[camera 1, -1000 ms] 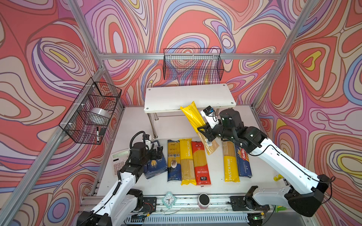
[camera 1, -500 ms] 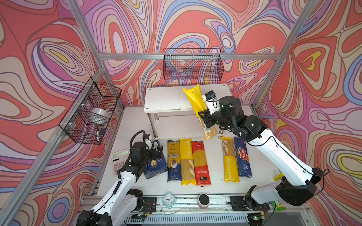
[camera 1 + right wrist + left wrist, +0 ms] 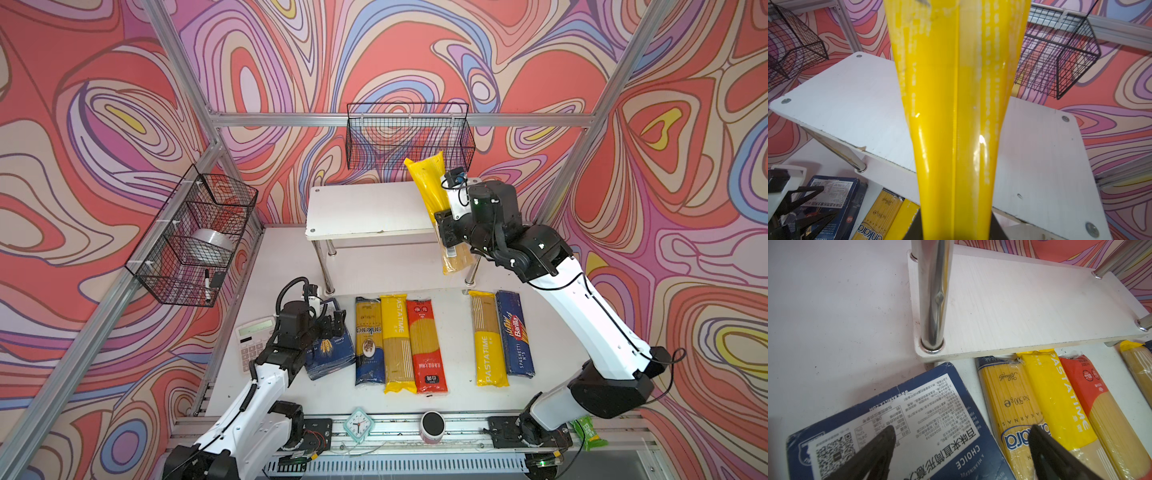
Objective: Arrange pasta packages on shelves
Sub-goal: Place the pasta bag on the shelf.
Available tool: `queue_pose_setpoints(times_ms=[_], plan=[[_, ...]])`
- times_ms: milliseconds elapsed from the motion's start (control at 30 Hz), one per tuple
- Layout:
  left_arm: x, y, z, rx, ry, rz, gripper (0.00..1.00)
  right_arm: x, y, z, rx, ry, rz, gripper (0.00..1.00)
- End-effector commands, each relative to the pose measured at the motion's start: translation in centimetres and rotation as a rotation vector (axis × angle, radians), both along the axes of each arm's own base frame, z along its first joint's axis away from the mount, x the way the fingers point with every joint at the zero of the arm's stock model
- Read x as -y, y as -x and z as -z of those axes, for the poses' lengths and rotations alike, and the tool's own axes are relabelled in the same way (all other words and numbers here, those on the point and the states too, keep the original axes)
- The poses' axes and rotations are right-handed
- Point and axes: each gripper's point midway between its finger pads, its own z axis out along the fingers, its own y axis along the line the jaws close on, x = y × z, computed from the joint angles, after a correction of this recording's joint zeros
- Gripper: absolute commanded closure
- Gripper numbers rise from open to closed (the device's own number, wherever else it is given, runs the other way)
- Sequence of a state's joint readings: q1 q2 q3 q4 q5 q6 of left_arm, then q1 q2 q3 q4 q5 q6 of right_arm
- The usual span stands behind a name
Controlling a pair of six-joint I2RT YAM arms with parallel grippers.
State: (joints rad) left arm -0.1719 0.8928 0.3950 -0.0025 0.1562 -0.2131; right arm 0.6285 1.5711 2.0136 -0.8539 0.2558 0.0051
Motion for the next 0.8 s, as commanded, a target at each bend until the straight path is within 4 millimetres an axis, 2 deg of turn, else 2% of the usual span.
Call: queue_pose_setpoints(times_ms=[0, 233, 400, 600, 633, 767], plan=[[0.3, -0.6, -1.4, 0.036, 0.003, 0.007, 0.00, 1.8, -1.4, -4.5, 0.110, -0.096, 0.038, 1.00], [0.3, -0.6, -1.4, 0.036, 0.002, 0.007, 0.00, 3.1, -3.9, -5.1, 0.103, -0.102, 0.063, 1.00], [0.1, -0.7, -1.4, 0.038, 0.000, -0.006, 0.00, 4.9, -6.1, -4.2, 0.079, -0.107, 0.102, 1.00], [-0.1, -0.8, -1.5, 0.044, -0.002, -0.016, 0.00, 6.1, -7.6, -3.5, 0.057, -0.098, 0.135, 1.00], [0.0, -0.8, -1.5, 0.042, -0.002, -0.015, 0.00, 6.2, -8.4, -2.6, 0.037, -0.093, 0.145, 1.00], [-0.1, -0.8, -1.5, 0.042, -0.001, -0.016, 0.00, 7.4, -9.7, -1.7, 0.017, -0.092, 0.186, 1.00]])
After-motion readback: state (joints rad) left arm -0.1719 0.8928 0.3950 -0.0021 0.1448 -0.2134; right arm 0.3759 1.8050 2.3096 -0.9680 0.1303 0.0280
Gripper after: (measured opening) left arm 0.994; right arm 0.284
